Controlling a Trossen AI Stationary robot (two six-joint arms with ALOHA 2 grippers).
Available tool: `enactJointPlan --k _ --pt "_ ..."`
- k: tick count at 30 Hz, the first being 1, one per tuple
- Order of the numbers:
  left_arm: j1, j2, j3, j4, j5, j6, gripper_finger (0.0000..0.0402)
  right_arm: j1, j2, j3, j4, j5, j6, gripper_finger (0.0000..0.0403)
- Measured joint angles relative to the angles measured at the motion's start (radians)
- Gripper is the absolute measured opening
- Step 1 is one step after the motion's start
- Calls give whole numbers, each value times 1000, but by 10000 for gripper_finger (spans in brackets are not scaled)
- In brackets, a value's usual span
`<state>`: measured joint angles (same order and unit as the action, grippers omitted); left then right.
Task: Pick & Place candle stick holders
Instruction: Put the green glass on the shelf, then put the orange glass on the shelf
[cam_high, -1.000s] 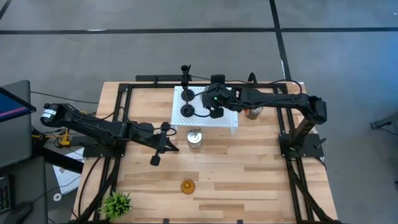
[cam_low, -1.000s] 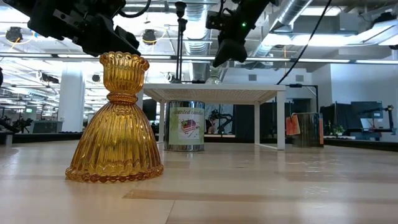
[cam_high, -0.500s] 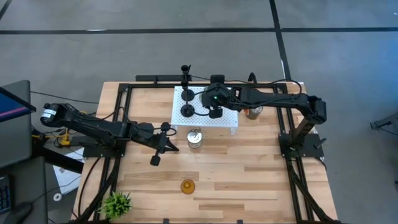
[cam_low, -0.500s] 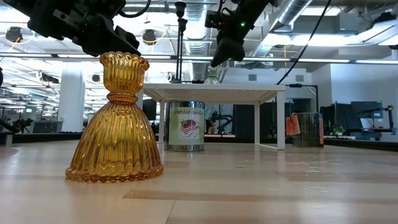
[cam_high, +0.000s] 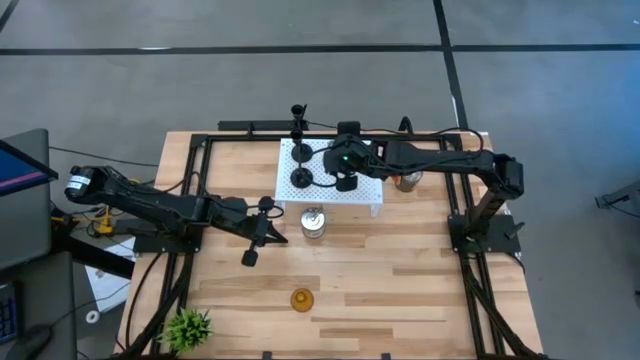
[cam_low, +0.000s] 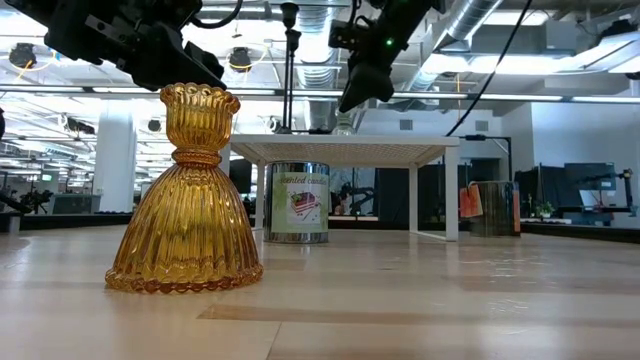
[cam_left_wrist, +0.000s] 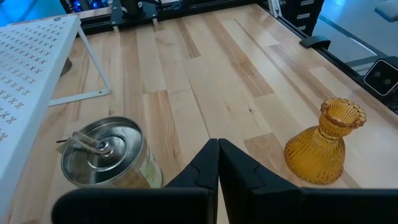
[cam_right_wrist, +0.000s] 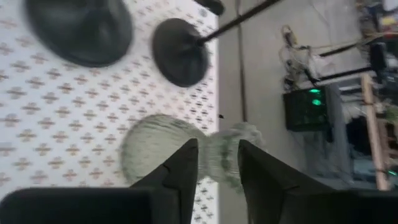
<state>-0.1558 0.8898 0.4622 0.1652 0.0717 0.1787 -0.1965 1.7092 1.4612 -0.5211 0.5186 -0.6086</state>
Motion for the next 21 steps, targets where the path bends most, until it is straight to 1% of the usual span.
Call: enactJointPlan --k 4,10,14,17,21 --pt "0 0 0 0 0 0 10 7 -7 8 3 57 -4 123" --pt "0 0 0 0 0 0 10 49 -8 71 -9 60 -21 144" --pt "0 0 0 0 0 0 10 84 -9 143 -94 62 -18 149" --pt "0 0 0 0 0 0 10 113 -9 194 -191 58 25 141" --pt "0 0 0 0 0 0 10 155 -10 219 -330 47 110 108"
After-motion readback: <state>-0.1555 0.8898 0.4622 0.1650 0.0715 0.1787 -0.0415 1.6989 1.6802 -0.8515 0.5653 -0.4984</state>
